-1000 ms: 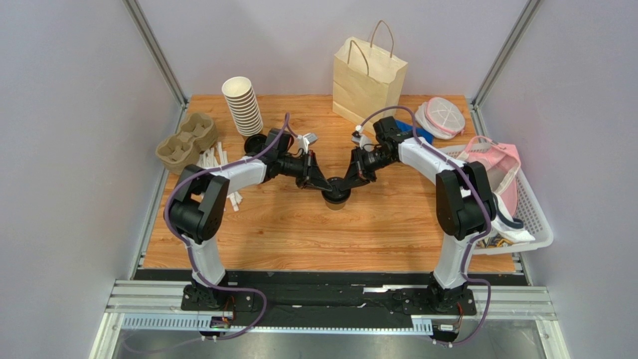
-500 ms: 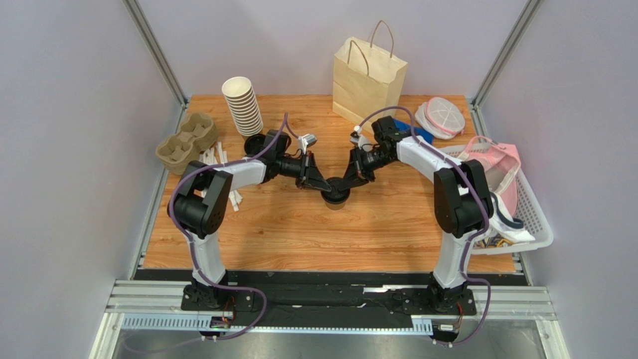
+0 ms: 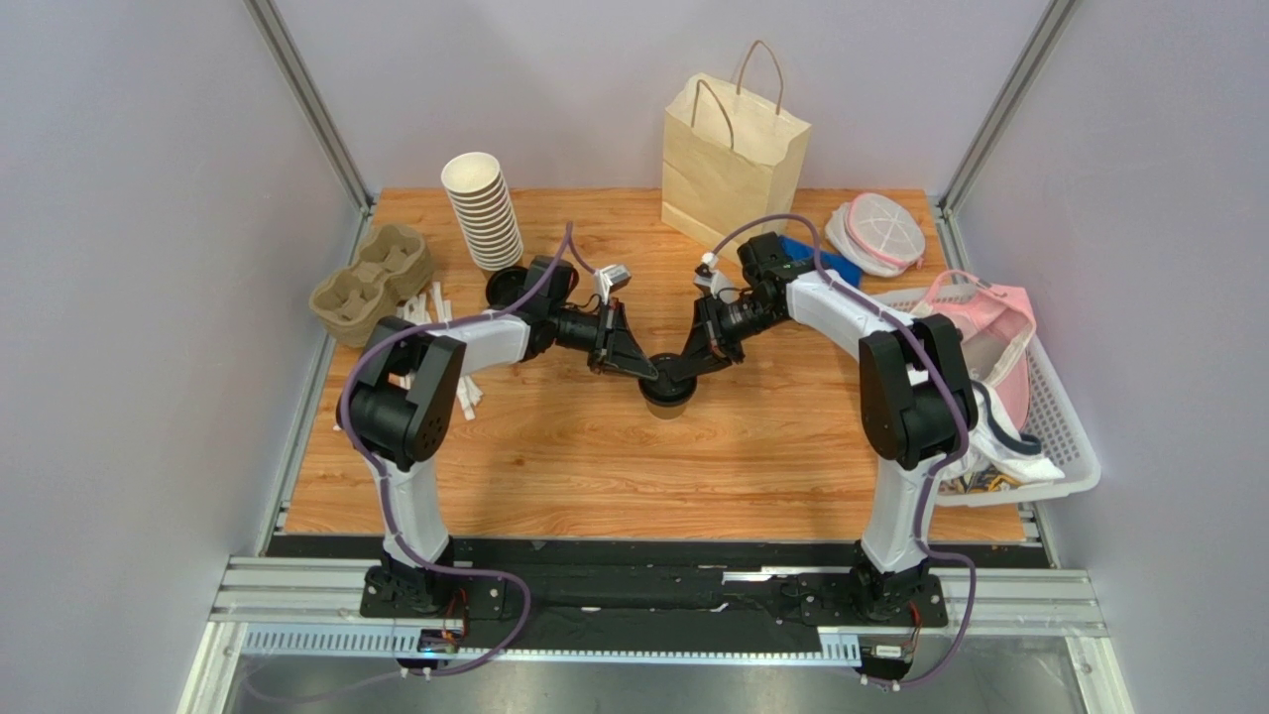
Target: Pack the takeout coffee
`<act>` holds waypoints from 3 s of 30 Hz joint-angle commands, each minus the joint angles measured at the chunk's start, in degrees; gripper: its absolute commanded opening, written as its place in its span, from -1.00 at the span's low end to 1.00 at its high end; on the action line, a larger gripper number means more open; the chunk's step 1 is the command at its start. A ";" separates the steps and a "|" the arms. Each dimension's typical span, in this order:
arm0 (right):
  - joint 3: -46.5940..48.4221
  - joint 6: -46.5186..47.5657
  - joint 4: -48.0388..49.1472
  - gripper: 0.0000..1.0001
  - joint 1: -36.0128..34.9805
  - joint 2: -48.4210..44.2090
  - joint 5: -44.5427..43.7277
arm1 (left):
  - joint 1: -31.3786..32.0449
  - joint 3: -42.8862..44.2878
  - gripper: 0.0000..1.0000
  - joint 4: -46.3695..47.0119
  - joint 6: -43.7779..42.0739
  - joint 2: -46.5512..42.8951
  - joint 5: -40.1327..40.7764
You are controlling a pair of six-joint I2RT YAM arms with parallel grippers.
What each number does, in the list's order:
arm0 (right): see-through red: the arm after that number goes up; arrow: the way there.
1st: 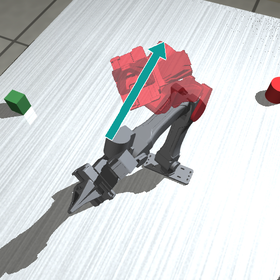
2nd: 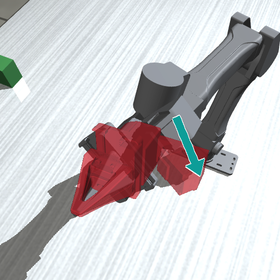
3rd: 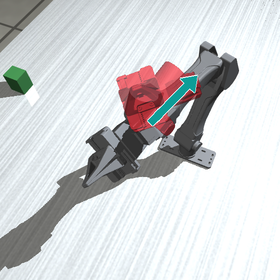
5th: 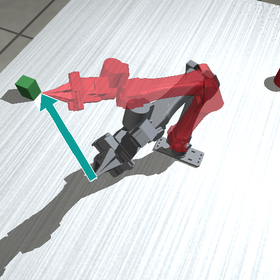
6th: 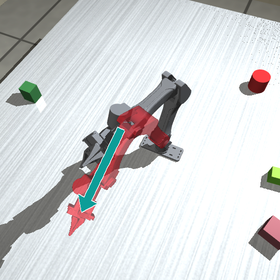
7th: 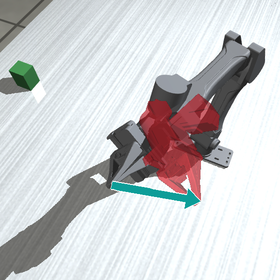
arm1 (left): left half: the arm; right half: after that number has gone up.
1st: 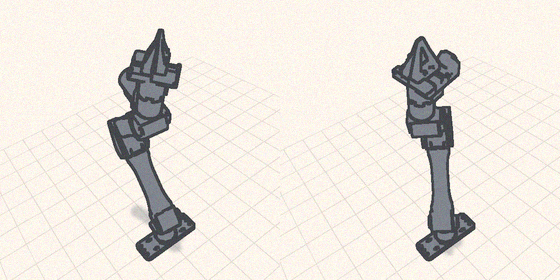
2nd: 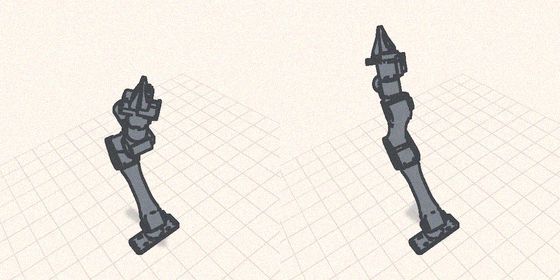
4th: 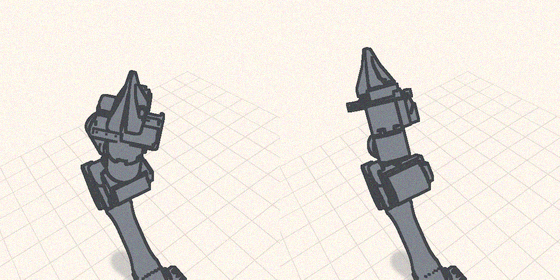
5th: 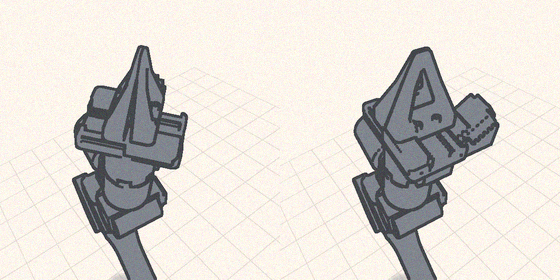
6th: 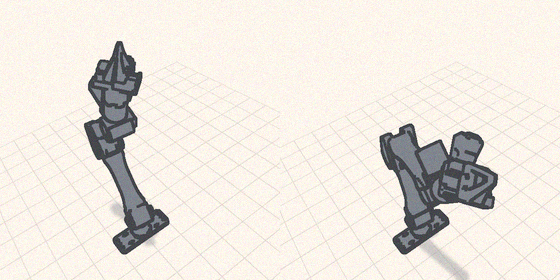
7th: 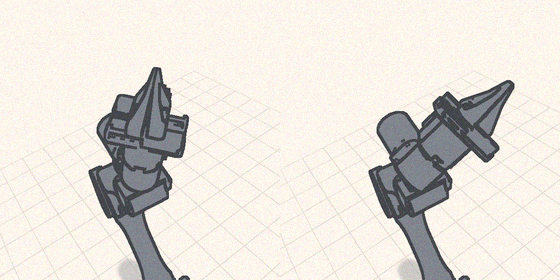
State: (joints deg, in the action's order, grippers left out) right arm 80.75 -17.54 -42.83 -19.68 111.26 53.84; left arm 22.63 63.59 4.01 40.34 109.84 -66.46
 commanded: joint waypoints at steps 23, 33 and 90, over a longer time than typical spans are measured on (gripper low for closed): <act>-2.35 3.39 0.29 -1.00 0.35 2.82 -13.41 | 5.31 9.27 -0.42 -35.57 -21.18 -15.01 37.10; -2.44 3.39 0.38 -1.00 0.35 3.00 -13.24 | 6.55 11.82 -0.38 -34.95 -19.68 -11.41 37.98; -4.81 3.48 2.66 -1.00 0.35 5.11 -13.50 | 8.48 12.61 -0.81 -33.80 -20.48 -12.63 42.37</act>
State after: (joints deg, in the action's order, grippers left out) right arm 79.50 -17.98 -41.65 -18.83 112.40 57.36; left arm 30.76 75.90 -29.95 21.12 101.34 -26.74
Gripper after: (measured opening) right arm 0.006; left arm 0.094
